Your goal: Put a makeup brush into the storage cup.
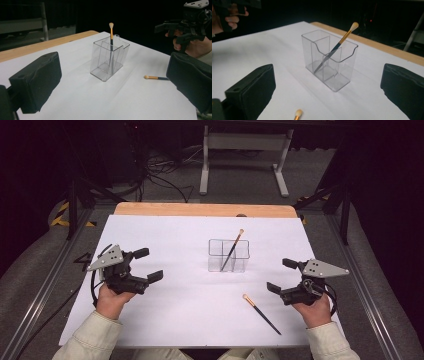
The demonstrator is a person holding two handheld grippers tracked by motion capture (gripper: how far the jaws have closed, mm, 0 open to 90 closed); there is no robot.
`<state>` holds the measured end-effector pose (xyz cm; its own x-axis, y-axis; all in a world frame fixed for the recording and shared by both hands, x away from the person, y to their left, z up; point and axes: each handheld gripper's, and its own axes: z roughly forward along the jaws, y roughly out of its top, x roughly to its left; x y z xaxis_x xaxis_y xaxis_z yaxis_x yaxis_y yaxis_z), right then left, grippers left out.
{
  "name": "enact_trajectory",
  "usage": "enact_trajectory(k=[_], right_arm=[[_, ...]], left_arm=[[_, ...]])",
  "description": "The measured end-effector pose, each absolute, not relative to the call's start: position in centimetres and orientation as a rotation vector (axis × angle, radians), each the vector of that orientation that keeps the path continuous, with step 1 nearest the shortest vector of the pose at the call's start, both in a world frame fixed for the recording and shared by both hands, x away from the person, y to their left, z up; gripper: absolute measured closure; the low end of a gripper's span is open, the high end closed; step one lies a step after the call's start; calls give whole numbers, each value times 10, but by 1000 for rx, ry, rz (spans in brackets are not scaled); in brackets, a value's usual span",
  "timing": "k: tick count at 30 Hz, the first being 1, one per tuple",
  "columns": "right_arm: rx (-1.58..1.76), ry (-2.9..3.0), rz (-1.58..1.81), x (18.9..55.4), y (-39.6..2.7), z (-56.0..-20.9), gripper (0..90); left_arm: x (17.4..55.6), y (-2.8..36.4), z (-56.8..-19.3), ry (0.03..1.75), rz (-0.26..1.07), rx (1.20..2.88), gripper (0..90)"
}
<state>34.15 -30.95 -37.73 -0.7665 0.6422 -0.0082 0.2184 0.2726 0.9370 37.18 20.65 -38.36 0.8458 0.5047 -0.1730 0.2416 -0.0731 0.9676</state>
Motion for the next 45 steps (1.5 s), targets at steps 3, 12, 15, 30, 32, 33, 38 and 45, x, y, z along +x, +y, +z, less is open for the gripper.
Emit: enact_trajectory(k=[3,12,15,30,32,33,38,45], right_arm=[[782,2212,1434,341,-304,-374,5],[821,2378,1261,341,-288,-367,18],[826,2434,1180,341,-283,-366,21],[844,2547,934,334,-269,-356,29],[827,2563,908,334,-267,-355,29],[827,2563,908,334,-267,-355,29],[822,2594,842,336,-264,-353,29],[821,2647,778,340,-257,-355,29]], left_arm=[[373,207,-384,601,236,1665,9],[374,209,-387,618,225,1674,9],[375,210,-388,623,226,1676,9],[375,217,-387,636,238,1669,9],[375,217,-386,636,239,1670,9],[375,217,-386,635,239,1670,9],[375,218,-387,636,245,1669,9],[375,221,-387,645,244,1661,9]])
